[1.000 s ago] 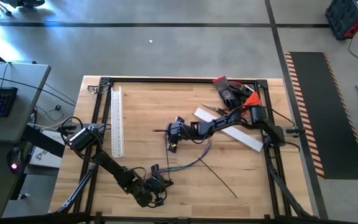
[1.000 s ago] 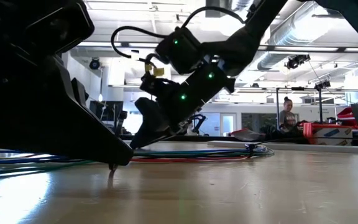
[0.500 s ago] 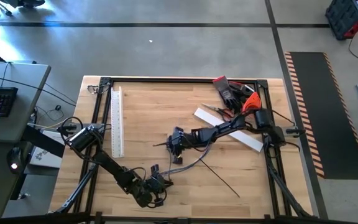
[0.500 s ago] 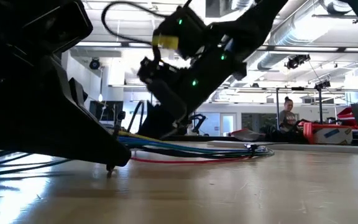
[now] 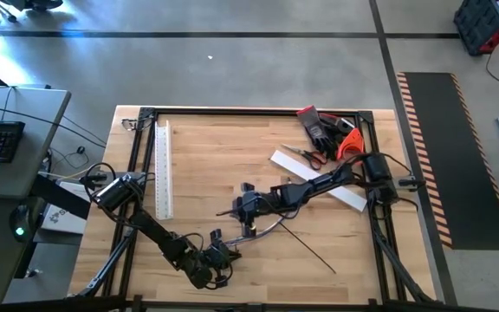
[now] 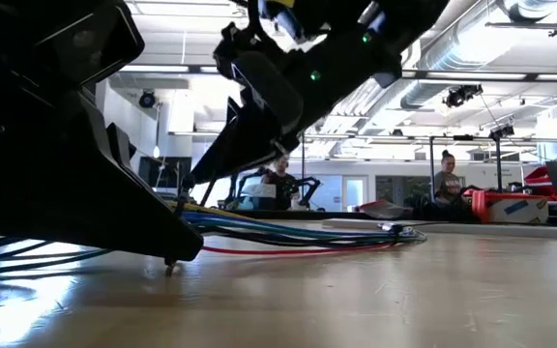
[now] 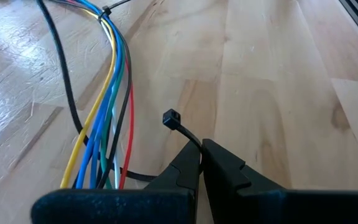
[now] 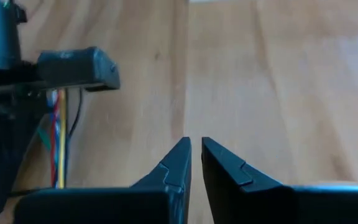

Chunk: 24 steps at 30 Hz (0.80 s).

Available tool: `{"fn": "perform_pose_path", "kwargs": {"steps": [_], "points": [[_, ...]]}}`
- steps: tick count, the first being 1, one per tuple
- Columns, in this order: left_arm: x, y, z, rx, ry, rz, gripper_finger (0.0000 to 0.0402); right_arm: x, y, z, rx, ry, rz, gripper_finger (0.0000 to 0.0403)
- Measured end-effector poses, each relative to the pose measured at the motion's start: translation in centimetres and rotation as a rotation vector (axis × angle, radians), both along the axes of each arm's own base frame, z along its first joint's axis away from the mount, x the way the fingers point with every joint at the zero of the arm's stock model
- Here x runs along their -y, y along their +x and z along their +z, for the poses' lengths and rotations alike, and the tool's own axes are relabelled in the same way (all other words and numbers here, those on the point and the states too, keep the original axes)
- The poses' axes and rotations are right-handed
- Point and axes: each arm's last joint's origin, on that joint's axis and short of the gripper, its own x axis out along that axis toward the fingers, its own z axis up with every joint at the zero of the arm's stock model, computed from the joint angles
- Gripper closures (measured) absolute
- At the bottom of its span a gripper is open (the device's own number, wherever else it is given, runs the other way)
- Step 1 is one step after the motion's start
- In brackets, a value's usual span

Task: Ziptie cables
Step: Wrap the zip tie on the cable

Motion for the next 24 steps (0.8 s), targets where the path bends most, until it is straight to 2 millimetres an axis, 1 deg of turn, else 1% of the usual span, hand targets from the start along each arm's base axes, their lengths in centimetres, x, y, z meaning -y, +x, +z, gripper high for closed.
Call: {"fn": "perform_pose_path", "kwargs": {"steps": [4, 8, 12, 16, 20, 24], "points": [[0.0, 0.0, 0.0, -0.001, 0.001, 0.000, 0.0402, -0.1, -0.1, 1.3, 0.040, -0.017, -0.030, 0.0379], [0.0, 0.0, 0.0, -0.001, 0.002, 0.000, 0.0402, -0.1, -0.3, 1.9, 0.042, 0.022, -0.048, 0.0379], [0.0, 0.0, 0.0, -0.001, 0.002, 0.001, 0.0402, 0.0, -0.6, 1.7, -0.009, 0.079, -0.070, 0.0379], [0.0, 0.0, 0.0, -0.001, 0.003, 0.001, 0.0402, 0.2, -0.8, 1.3, -0.069, 0.144, -0.044, 0.0379], [0.0, 0.0, 0.0, -0.001, 0.004, 0.001, 0.0402, 0.5, -0.8, 1.3, -0.082, 0.191, -0.012, 0.0379], [0.0, 0.0, 0.0, -0.001, 0.004, 0.001, 0.0402, 1.2, -0.7, 1.2, -0.097, 0.233, -0.045, 0.0374]]}}
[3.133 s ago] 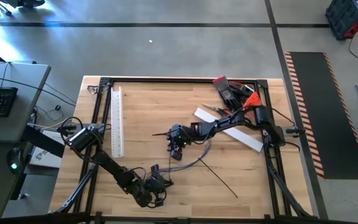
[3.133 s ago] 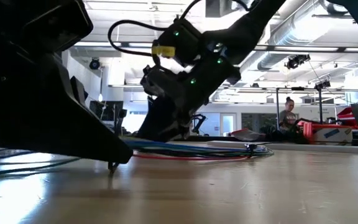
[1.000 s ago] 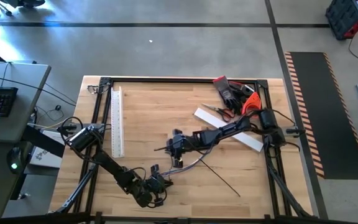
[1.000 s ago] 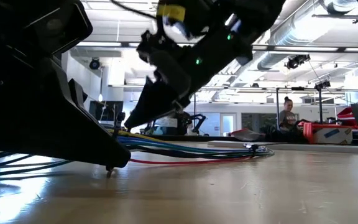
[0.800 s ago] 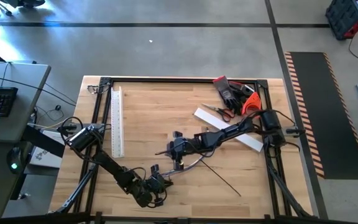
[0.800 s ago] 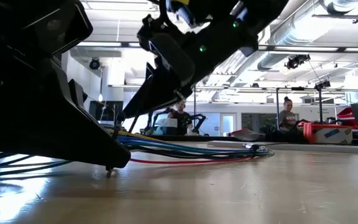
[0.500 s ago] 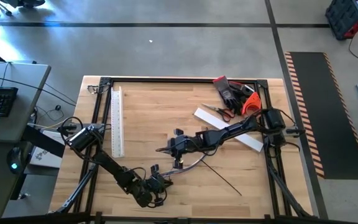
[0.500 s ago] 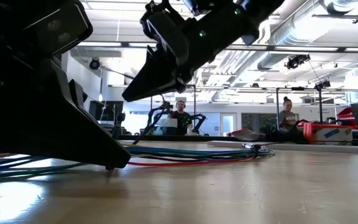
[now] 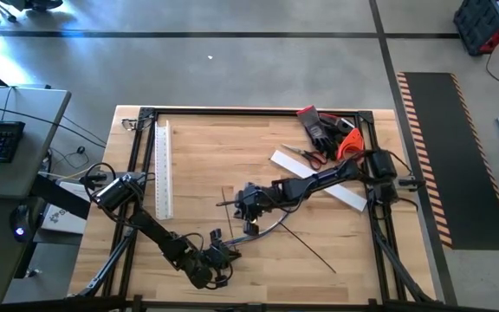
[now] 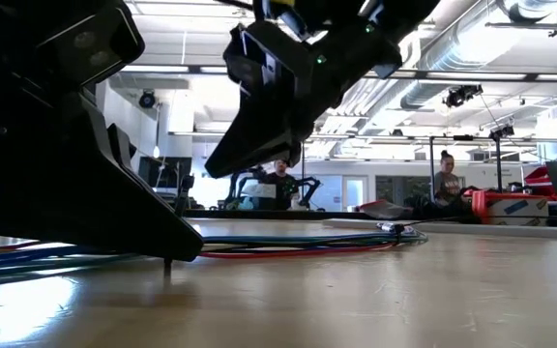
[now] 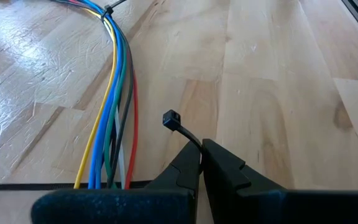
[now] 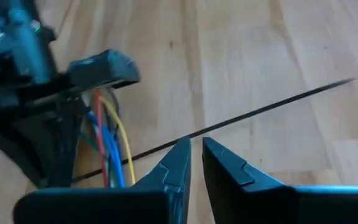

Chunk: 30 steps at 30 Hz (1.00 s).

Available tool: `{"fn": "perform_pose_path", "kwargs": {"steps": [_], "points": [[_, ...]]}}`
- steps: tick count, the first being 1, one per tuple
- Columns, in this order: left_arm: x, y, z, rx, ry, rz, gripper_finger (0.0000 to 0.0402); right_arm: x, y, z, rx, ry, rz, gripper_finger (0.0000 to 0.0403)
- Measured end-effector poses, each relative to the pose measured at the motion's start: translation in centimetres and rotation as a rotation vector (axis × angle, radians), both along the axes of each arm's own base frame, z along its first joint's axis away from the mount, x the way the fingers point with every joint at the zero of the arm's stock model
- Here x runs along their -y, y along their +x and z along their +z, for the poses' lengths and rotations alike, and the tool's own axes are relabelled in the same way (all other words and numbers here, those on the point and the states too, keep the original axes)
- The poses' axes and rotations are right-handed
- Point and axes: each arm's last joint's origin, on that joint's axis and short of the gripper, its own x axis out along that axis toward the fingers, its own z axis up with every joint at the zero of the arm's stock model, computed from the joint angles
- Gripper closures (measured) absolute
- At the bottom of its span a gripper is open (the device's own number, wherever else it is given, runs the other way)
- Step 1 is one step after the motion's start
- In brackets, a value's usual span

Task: Ziptie cables
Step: Wrap the zip tie on the cable

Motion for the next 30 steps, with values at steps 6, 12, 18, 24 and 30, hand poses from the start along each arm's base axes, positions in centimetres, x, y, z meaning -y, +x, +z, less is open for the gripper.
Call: {"fn": "perform_pose_path", "kwargs": {"steps": [6, 12, 18, 24, 30], "points": [[0.0, 0.0, 0.0, 0.000, 0.000, -0.001, 0.0402, 1.5, 0.9, -1.8, -0.008, 0.097, -0.080, 0.0305], [0.0, 0.0, 0.0, -0.001, -0.003, -0.002, 0.0402, 2.5, 1.9, -5.2, -0.016, 0.197, -0.148, 0.0215], [0.0, 0.0, 0.0, -0.002, -0.003, -0.002, 0.0402, 2.7, 2.3, -6.2, 0.000, 0.254, -0.165, 0.0180], [0.0, 0.0, 0.0, -0.003, -0.004, -0.004, 0.0402, 2.7, 2.5, -6.1, 0.017, 0.276, -0.173, 0.0186], [0.0, 0.0, 0.0, -0.010, 0.015, -0.022, 0.0402, 2.7, 3.1, -6.4, 0.015, 0.310, -0.168, 0.0194]]}}
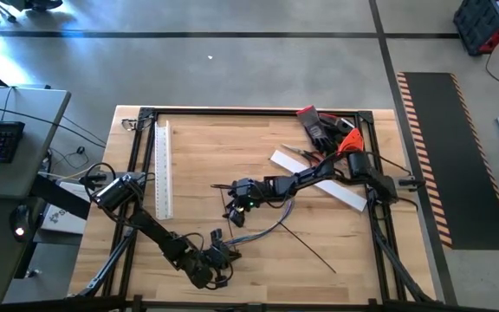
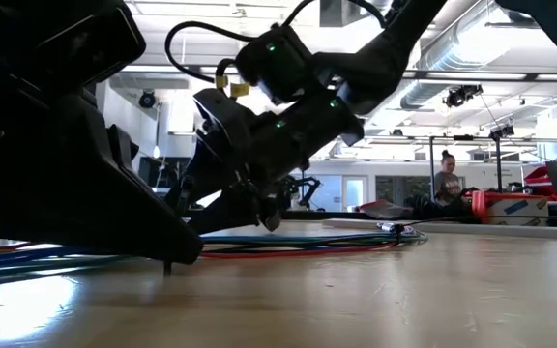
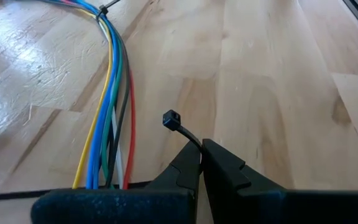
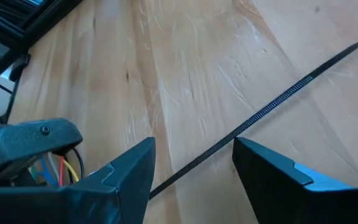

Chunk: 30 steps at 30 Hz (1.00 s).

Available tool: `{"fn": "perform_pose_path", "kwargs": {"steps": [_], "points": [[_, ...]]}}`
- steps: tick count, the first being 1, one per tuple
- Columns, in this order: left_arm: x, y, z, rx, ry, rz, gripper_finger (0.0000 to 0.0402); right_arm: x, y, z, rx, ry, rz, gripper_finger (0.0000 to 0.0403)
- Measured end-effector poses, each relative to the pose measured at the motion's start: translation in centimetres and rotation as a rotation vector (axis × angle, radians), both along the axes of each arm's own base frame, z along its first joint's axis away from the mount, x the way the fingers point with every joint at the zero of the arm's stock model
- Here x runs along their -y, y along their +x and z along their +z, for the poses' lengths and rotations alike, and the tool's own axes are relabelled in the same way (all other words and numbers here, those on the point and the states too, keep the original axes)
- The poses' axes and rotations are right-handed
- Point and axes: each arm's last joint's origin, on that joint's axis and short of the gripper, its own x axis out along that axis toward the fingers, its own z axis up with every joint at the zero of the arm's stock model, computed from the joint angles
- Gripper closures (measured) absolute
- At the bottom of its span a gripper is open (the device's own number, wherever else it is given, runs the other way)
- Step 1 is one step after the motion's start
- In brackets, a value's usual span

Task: Ziptie cables
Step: Wrap the zip tie on the cable

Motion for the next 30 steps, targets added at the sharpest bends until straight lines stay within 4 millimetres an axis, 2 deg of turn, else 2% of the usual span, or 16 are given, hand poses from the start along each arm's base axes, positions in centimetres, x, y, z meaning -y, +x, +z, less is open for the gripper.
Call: {"fn": "perform_pose_path", "kwargs": {"steps": [11, 18, 25, 30], "points": [[0.0, 0.0, 0.0, -0.012, 0.029, -0.030, 0.0402, 0.3, 0.5, 0.0, 0.007, 0.041, 0.007, 0.0194], [0.0, 0.0, 0.0, -0.013, 0.038, -0.035, 0.0402, 0.2, 1.2, -1.9, 0.006, 0.044, -0.005, 0.0210], [0.0, 0.0, 0.0, -0.012, 0.037, -0.035, 0.0402, -0.4, 2.4, -2.7, 0.011, -0.027, 0.018, 0.0276], [0.1, 0.0, 0.0, -0.011, 0.036, -0.035, 0.0402, -0.8, 2.3, -2.6, 0.007, -0.104, 0.041, 0.0366]]}}
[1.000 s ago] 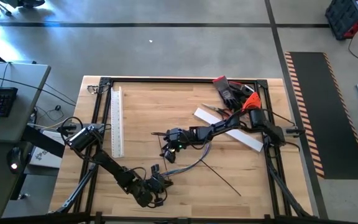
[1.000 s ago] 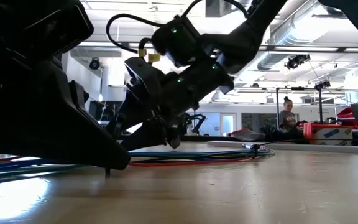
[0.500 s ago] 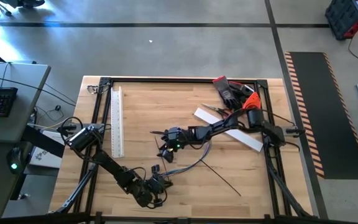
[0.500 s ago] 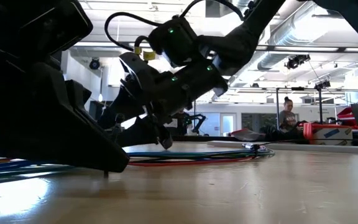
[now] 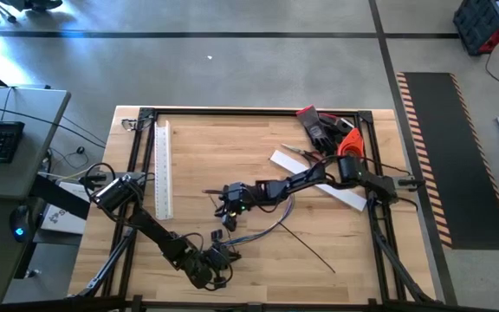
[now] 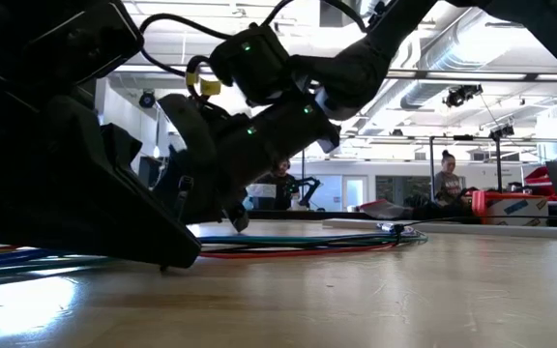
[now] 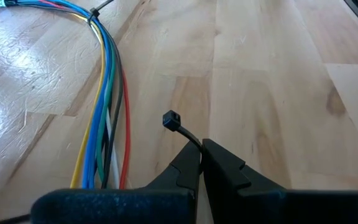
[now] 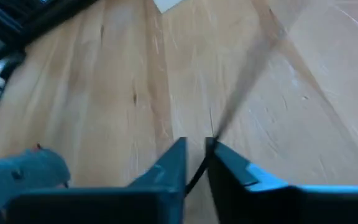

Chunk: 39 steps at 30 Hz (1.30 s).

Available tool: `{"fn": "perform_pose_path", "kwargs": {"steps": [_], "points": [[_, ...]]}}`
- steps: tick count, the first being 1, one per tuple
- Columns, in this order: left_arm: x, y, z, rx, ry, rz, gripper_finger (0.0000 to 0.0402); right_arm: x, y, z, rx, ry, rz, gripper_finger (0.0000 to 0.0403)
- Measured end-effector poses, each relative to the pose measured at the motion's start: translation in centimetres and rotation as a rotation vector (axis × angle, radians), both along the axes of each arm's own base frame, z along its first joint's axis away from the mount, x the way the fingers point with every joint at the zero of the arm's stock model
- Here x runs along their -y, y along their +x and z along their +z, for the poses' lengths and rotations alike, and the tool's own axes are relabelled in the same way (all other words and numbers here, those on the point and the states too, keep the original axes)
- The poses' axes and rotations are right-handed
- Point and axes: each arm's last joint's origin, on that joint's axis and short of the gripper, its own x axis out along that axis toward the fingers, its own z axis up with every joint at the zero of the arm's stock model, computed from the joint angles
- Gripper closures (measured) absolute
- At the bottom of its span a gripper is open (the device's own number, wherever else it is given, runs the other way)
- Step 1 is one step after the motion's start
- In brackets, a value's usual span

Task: Ziptie cables
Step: Wrap the zip tie on the cable

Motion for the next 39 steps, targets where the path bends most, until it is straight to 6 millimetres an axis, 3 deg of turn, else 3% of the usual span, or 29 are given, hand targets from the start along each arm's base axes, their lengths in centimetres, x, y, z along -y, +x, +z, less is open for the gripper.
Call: {"fn": "perform_pose_path", "kwargs": {"steps": [2, 9, 14, 18, 23, 30, 39], "points": [[0.1, -0.1, 0.0, 0.002, -0.008, 0.000, 0.0402, -0.1, -0.2, 0.6, -0.011, -0.054, 0.006, 0.0393], [0.6, -0.6, 0.1, 0.026, -0.002, 0.018, 0.0402, -1.6, -2.7, 3.9, -0.029, -0.342, -0.015, 0.0402], [1.0, -0.9, 0.3, 0.072, 0.015, 0.049, 0.0402, -2.5, -5.2, 6.7, 0.060, -0.506, -0.048, 0.0403], [1.2, -1.0, 0.5, 0.099, 0.011, 0.059, 0.0402, -4.0, -7.6, 6.2, 0.094, -0.638, -0.032, 0.0403], [1.3, -0.9, 0.7, 0.121, 0.002, 0.071, 0.0402, -6.3, -9.0, 6.1, 0.161, -0.799, -0.014, 0.0403], [1.4, -0.5, 1.2, 0.172, -0.022, 0.072, 0.0402, -8.2, -9.7, 6.0, 0.165, -1.027, 0.089, 0.0403], [1.2, 0.2, 1.9, 0.225, -0.028, 0.070, 0.0402, -9.5, -10.1, 6.2, 0.175, -1.166, 0.201, 0.0403]]}}
